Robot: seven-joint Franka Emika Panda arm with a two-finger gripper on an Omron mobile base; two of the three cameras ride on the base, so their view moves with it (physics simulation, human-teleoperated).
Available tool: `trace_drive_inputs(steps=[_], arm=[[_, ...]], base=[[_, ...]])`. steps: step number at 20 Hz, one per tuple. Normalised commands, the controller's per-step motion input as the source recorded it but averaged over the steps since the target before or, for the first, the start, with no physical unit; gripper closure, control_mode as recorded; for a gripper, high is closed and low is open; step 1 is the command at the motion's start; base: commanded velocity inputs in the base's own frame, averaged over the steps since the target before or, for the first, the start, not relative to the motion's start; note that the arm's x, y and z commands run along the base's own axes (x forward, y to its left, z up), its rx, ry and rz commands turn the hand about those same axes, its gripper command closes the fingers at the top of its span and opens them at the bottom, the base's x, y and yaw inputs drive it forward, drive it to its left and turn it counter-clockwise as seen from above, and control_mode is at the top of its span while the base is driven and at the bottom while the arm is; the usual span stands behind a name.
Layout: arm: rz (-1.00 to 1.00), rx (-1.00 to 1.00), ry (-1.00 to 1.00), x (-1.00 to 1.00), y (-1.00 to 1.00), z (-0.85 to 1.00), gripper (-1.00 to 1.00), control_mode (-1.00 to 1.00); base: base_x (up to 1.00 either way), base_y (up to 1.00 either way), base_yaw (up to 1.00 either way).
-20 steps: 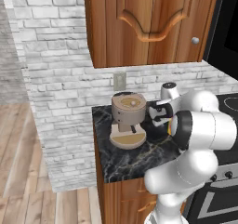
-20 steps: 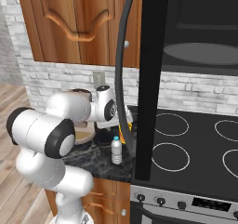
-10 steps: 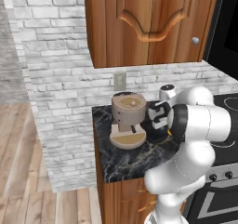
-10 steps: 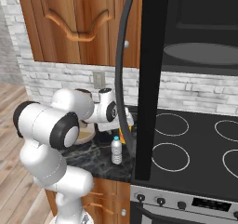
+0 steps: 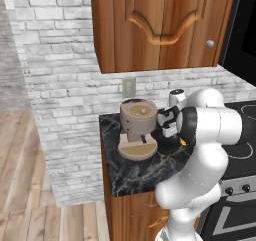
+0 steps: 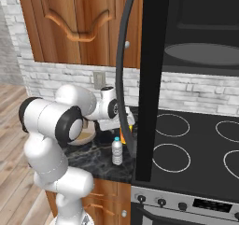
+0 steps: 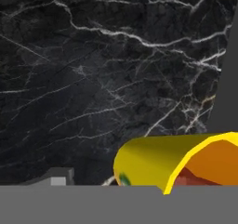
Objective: Place the microwavable item in the microwave. Then, close the microwave door and press the start button.
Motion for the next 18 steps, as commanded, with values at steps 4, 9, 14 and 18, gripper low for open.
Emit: trace_drive_inputs(steps=[4,9,14,18], arm=[[0.00,0.00,0.00,-0.13,0.00,-0.12,1.00,-1.00],[0.01,0.00,0.00,-0.03,0.00,-0.02,1.00,-1.00],[0.00,0.00,-0.05,-0.03,0.02,0.21,1.00,-1.00],[0.00,0.00,-0.14,0.00,0.07,0.56,1.00,-1.00]], base=[[0.00,0.00,0.00],[0.00,0.00,0.00],[0.00,0.00,0.00],[0.00,0.00,0.00]])
